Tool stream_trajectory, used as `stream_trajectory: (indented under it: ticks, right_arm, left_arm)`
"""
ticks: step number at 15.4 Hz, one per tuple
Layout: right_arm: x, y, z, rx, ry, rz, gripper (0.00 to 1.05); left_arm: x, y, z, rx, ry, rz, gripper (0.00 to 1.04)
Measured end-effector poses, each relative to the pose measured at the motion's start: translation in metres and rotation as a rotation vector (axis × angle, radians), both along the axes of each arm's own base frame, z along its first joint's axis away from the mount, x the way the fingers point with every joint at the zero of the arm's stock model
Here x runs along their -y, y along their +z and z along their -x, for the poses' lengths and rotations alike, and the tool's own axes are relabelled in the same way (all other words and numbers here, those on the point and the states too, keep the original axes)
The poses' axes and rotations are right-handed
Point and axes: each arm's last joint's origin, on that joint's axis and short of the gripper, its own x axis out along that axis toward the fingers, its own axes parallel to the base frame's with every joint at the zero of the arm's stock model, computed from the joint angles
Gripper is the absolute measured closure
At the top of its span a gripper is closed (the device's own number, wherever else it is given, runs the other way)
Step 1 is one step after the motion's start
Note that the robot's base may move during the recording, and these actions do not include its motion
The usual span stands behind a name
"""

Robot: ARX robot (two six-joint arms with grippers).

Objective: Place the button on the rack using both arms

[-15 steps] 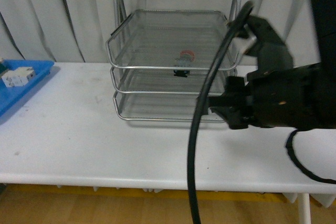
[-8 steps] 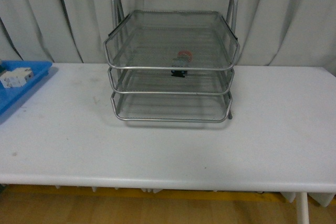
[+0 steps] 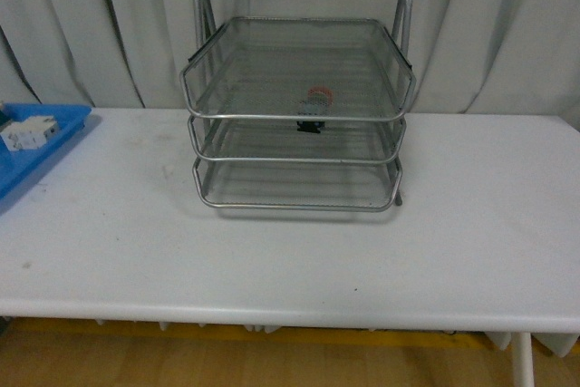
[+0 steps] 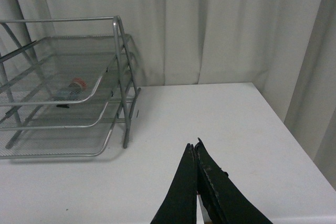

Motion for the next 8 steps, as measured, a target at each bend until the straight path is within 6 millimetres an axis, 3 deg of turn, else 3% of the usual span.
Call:
stream_trajectory:
  ticks: [5,8]
  right_arm:
    - [0.0,-0.013,0.016,0.009,0.0,0.0,1.03]
    - [0.0,-0.012,0.022,0.023,0.0,0.0,1.03]
  left_arm:
    - [0.0,0.0,0.0,0.0,0.0,0.0,0.07]
    - [0.0,0.0,0.0,0.0,0.0,0.0,0.07]
